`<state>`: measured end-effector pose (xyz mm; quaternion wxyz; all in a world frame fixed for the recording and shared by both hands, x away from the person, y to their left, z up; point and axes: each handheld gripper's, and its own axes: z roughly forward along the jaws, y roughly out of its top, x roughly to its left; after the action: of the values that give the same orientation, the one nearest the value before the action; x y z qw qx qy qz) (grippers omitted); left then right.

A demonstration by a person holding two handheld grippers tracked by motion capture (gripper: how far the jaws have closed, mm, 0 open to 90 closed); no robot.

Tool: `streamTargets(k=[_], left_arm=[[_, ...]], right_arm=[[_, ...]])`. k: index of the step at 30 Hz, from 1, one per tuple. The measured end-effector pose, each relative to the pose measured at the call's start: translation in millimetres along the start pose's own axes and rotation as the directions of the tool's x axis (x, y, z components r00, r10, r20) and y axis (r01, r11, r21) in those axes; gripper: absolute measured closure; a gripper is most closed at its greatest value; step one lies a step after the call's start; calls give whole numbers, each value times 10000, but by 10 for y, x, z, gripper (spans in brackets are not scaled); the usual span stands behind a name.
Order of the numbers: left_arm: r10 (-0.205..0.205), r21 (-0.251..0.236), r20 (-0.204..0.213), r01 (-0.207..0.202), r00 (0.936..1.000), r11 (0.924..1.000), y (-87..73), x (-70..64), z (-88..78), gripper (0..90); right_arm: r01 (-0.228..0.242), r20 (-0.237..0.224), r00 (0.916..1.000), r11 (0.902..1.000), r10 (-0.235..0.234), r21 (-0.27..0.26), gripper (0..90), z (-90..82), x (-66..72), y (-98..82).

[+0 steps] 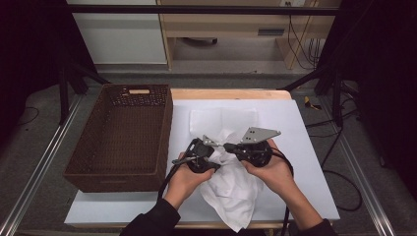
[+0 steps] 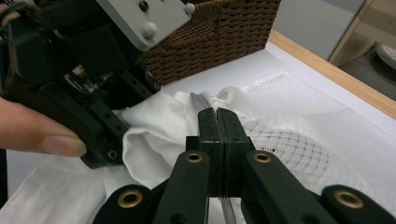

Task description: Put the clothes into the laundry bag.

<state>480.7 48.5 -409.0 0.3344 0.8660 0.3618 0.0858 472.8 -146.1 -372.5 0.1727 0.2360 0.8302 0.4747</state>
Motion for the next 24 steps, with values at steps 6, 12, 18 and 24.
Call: streamTargets(k=[6, 12, 18, 24], left_arm=[[270, -8, -3, -270, 9996, 9996, -19, -74, -164, 671], [611, 162, 268, -615, 9978, 9980, 1, -194, -169, 671], [392, -80, 686, -388, 9969, 9992, 46, -140, 4, 669], [220, -256, 884, -198, 9958, 9995, 57, -40, 182, 660]], right_arm=[[-32, 27, 10000, 10000, 32, -6, 900, -3, -19, 1], [-89, -12, 10000, 10000, 89, -35, 900, 12, -25, 20], [-275, -192, 9994, 9996, 273, -98, 900, 35, -43, -2], [-385, -372, 9986, 9992, 382, -56, 900, 51, -53, -77]])
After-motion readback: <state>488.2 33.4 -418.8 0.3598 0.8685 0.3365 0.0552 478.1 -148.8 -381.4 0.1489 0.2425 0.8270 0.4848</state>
